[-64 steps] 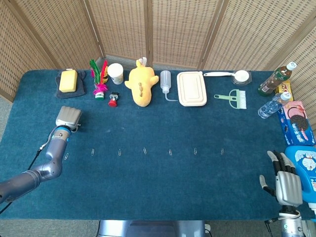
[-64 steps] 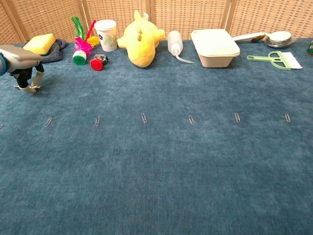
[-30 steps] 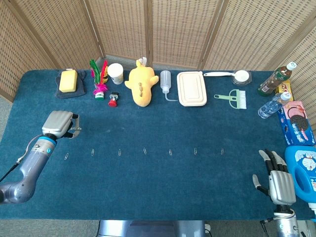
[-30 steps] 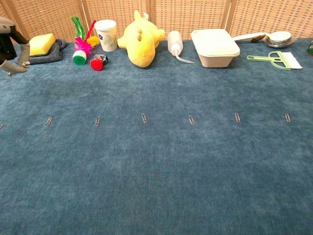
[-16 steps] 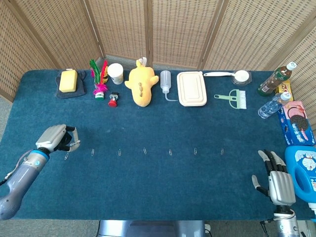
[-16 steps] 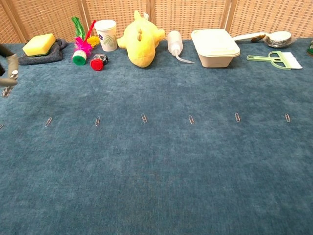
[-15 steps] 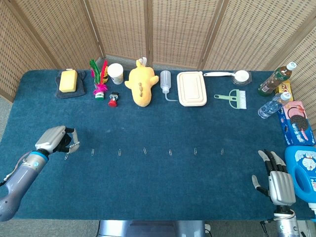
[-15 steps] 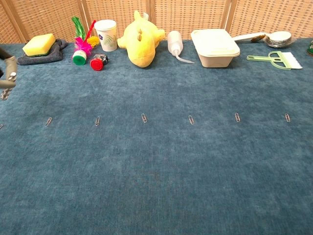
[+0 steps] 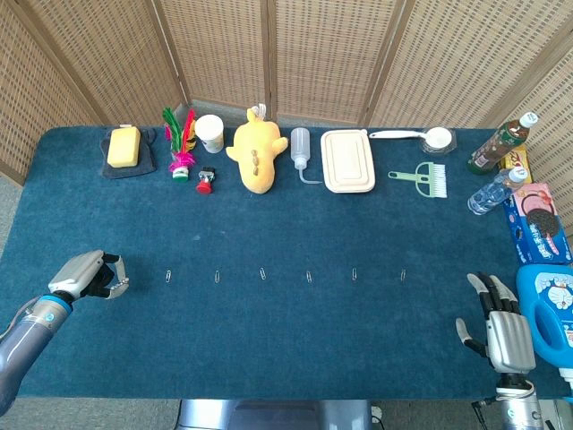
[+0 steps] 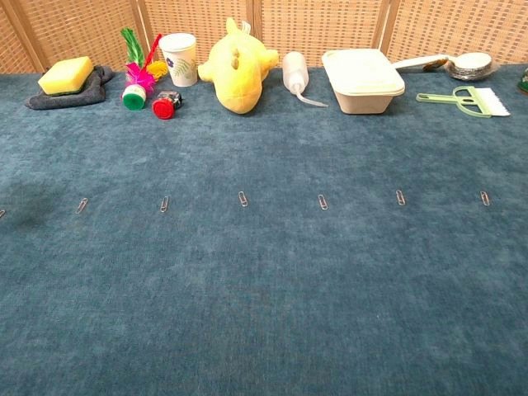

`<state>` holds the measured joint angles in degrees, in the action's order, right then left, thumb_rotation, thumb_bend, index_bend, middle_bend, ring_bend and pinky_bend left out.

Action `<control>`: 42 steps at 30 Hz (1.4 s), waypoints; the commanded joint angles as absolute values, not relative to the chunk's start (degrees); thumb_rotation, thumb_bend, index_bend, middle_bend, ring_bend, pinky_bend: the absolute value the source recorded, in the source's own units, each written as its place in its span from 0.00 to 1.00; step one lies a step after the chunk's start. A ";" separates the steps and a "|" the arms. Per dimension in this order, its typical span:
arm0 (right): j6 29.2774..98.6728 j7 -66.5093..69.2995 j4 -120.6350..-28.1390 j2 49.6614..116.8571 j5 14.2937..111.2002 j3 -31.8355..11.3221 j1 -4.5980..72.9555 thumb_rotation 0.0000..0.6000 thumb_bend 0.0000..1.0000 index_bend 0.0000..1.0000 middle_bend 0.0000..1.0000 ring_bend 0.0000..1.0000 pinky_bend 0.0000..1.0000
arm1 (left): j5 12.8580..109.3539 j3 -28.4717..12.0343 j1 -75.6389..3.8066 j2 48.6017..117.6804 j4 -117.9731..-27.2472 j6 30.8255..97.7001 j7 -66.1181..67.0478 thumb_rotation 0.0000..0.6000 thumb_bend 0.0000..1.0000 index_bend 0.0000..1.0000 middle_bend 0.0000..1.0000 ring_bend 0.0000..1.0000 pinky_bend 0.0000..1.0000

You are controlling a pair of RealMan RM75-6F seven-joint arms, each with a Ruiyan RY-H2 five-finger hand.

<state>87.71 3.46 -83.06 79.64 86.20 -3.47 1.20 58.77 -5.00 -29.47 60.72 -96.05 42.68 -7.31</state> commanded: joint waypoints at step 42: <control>87.03 2.67 -83.58 79.60 85.64 -3.57 1.25 1.00 0.39 0.12 0.13 0.08 0.14 | 53.62 -8.18 -36.94 64.73 -89.92 46.47 7.34 1.00 0.60 0.62 0.91 0.81 0.86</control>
<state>87.03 2.67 -83.58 79.61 85.63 -3.57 1.25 54.50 -7.95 -35.79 64.63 -90.88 46.27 5.37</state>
